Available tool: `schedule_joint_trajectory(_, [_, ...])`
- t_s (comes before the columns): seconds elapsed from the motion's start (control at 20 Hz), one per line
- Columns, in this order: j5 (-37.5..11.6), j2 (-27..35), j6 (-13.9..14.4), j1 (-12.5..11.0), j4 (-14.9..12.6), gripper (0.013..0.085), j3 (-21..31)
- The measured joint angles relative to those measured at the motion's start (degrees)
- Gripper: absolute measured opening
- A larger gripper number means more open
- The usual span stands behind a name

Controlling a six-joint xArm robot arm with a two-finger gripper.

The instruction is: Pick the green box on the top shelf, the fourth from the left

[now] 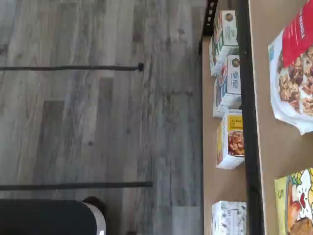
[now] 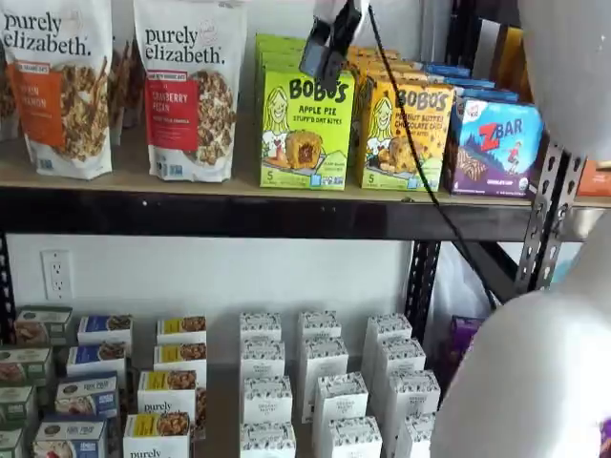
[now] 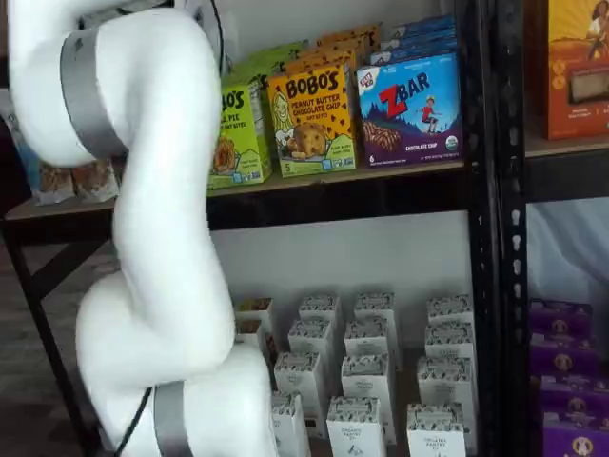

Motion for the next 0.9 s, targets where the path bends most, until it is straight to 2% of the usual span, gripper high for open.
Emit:
schedule_joint_trajectory(0.1, [-2.1, -0.6, 0.0, 0.4, -1.6, 0.085, 0.6])
schedule_joint_trajectory(0.2, [-2.2, -0.1, -0.2, 0.2, -2.1, 0.085, -0.1])
schedule_joint_trajectory(0.55, [-3.5, 0.4, -0.8, -0.6, -1.2, 0.085, -0.5])
schedule_joint_trajectory(0.9, [-11.3, -2.1, -1.2, -0.6, -0.1, 0.085, 4.0])
